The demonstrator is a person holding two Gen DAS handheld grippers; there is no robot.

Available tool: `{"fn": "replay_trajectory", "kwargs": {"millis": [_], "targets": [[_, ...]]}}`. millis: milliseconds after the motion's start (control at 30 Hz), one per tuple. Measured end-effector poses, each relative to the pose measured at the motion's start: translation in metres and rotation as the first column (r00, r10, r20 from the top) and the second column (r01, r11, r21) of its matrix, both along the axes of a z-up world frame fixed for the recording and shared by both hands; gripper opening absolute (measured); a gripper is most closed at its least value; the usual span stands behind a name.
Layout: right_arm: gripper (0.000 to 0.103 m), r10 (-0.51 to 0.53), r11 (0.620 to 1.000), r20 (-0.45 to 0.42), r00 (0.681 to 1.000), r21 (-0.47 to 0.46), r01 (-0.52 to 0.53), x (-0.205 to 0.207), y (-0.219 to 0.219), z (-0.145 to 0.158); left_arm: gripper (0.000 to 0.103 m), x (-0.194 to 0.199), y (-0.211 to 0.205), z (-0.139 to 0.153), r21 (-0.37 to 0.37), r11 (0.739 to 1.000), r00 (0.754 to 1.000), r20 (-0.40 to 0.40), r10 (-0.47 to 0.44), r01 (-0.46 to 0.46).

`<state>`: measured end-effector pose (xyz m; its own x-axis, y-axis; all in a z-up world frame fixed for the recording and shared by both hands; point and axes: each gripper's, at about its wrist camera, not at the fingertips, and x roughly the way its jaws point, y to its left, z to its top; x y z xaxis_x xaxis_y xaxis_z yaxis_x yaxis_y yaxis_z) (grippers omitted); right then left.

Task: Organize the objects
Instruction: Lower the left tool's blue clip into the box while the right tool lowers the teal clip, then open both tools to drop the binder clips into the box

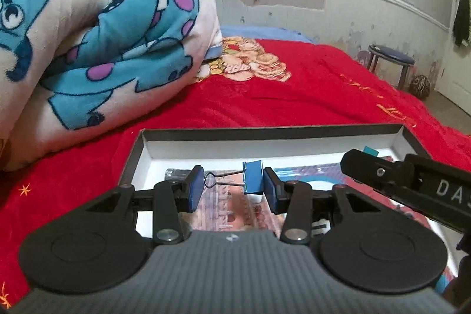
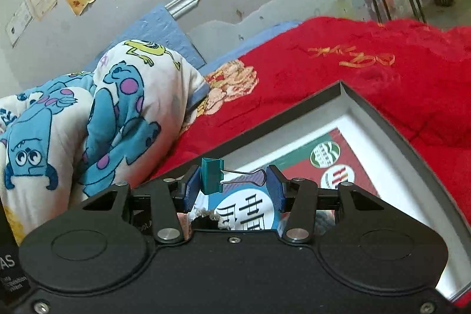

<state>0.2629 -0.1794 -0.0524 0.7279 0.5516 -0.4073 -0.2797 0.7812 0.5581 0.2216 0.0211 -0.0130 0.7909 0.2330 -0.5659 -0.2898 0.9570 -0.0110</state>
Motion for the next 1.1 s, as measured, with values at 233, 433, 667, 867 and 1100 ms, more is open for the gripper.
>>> {"fn": "replay_trajectory", "kwargs": {"millis": [233, 433, 667, 867, 1100], "targets": [[0.047, -0.020, 1.000, -0.087, 0.996, -0.005, 0.019, 0.008, 0.002, -0.008, 0.048, 0.001, 0.001, -0.004, 0.003, 1.000, 1.000, -0.016, -0.001, 0.001], [0.047, -0.022, 1.000, -0.129, 0.991, 0.009, 0.023, 0.012, 0.002, -0.012, 0.048, 0.002, 0.001, -0.005, 0.007, 1.000, 1.000, -0.024, -0.006, 0.006], [0.047, -0.026, 1.000, -0.126, 0.992, 0.000, 0.026, 0.011, 0.004, -0.012, 0.048, 0.004, -0.001, -0.006, 0.009, 1.000, 0.999, -0.035, -0.014, 0.014], [0.047, -0.019, 1.000, -0.127, 0.992, 0.018, 0.022, 0.010, 0.001, -0.013, 0.048, 0.005, -0.001, -0.007, -0.001, 0.999, 0.998, -0.047, -0.036, 0.036], [0.047, -0.024, 1.000, -0.121, 0.992, 0.007, 0.025, 0.009, 0.002, -0.013, 0.049, 0.006, -0.001, -0.008, 0.001, 0.999, 0.997, -0.055, -0.046, 0.047]]}}
